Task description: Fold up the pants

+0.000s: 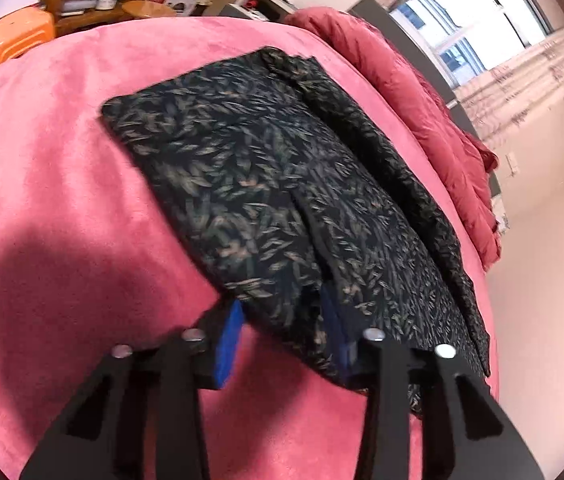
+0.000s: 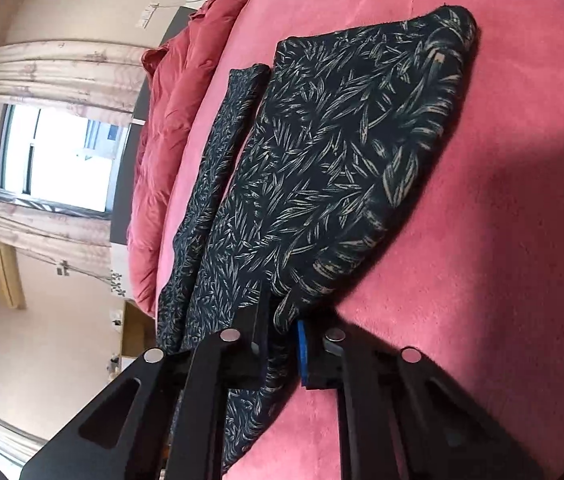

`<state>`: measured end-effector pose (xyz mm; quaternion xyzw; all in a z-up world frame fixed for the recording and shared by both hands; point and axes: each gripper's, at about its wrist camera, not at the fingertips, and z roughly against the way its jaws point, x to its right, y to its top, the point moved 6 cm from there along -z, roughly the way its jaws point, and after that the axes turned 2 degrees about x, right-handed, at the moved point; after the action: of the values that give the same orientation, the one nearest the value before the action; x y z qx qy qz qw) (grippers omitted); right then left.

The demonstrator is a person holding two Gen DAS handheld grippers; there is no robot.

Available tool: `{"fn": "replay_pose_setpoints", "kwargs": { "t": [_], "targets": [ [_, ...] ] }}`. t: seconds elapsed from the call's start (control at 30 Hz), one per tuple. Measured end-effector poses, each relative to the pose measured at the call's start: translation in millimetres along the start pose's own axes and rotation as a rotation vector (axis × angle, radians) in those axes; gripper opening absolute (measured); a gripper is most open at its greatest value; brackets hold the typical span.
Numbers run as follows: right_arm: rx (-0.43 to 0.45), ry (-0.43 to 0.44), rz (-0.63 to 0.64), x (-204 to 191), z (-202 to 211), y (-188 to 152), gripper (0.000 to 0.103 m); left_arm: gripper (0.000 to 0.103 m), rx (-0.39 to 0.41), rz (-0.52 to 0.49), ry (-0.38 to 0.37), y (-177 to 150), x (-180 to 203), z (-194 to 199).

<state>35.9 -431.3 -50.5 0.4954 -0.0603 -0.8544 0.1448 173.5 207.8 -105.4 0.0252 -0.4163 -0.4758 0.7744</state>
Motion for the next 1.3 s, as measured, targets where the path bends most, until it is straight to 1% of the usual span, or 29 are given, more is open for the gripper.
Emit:
{"fn": "replay_pose_setpoints", "kwargs": {
  "t": [0.03,0.1,0.2,0.23,0.27,0.3,0.33,0.37,0.4,0.47,0.53,0.6,0.73,0.83,0.87,0.93,0.97,1.07,1.1,1.13,1.2,1.27,1.3],
  "targets": [
    [0.002,-0.004,0.011,-1,1,0,0.009,0.023,0.001,0.019,-0.008,0,-4,2],
    [0.004,-0.009,0.024,-2,2,0,0.009,0.023,0.002,0.054,-0.049,0,-9,3],
    [0.005,-0.009,0.021,-3,1,-1,0.009,0.024,0.003,0.042,-0.055,-1,-10,4],
    [0.005,-0.010,0.021,-3,1,-1,0.009,0.028,0.000,0.046,-0.060,0,-10,4],
    [0.005,-0.011,0.021,-3,1,-1,0.009,0.032,-0.002,0.065,-0.081,1,-9,3],
    [0.005,-0.009,0.018,-4,1,-1,0.009,0.041,0.002,0.094,-0.115,2,-9,4],
    [0.006,-0.004,0.016,-3,1,-1,0.009,0.044,0.011,0.115,-0.133,3,-10,6],
    [0.006,0.002,0.014,-2,3,-4,0.009,0.044,0.019,0.124,-0.139,4,-10,7],
    [0.005,0.005,0.012,-1,3,-4,0.009,0.045,0.024,0.122,-0.141,4,-9,6],
    [0.007,0.012,0.005,1,5,-3,0.009,0.045,0.032,0.096,-0.122,3,-8,6],
    [0.008,0.015,0.000,3,7,-2,0.009,0.045,0.069,0.088,-0.121,3,-6,12],
    [0.009,0.013,0.005,7,10,-2,0.009,0.045,0.072,0.078,-0.114,3,-5,11],
    [0.014,0.006,0.028,5,14,1,0.009,0.045,0.090,0.072,-0.125,3,-6,10],
    [0.012,-0.008,0.036,3,12,1,0.009,0.048,0.111,0.076,-0.158,3,-6,13],
    [0.013,-0.011,0.038,3,13,0,0.009,0.048,0.125,0.063,-0.164,1,-5,16],
    [0.012,-0.008,0.035,3,14,0,0.009,0.051,0.141,-0.001,-0.160,-4,-1,19],
    [0.012,-0.008,0.029,4,15,0,0.009,0.052,0.139,-0.011,-0.159,-5,-1,19],
    [0.015,-0.006,0.013,7,15,0,0.009,0.060,0.125,0.031,-0.191,1,-2,16],
    [0.015,-0.009,0.015,7,15,0,0.009,0.070,0.114,0.042,-0.202,4,0,14],
    [0.015,-0.012,0.019,7,15,-1,0.009,0.075,0.095,0.034,-0.200,7,4,10],
    [0.014,-0.018,0.025,6,14,-1,0.009,0.076,0.093,0.015,-0.171,8,12,10],
    [0.012,-0.012,0.021,5,15,-1,0.009,0.075,0.123,-0.012,-0.187,6,17,20],
    [0.011,-0.010,0.018,6,15,0,0.009,0.072,0.125,-0.018,-0.193,4,16,22]
  ]
}}
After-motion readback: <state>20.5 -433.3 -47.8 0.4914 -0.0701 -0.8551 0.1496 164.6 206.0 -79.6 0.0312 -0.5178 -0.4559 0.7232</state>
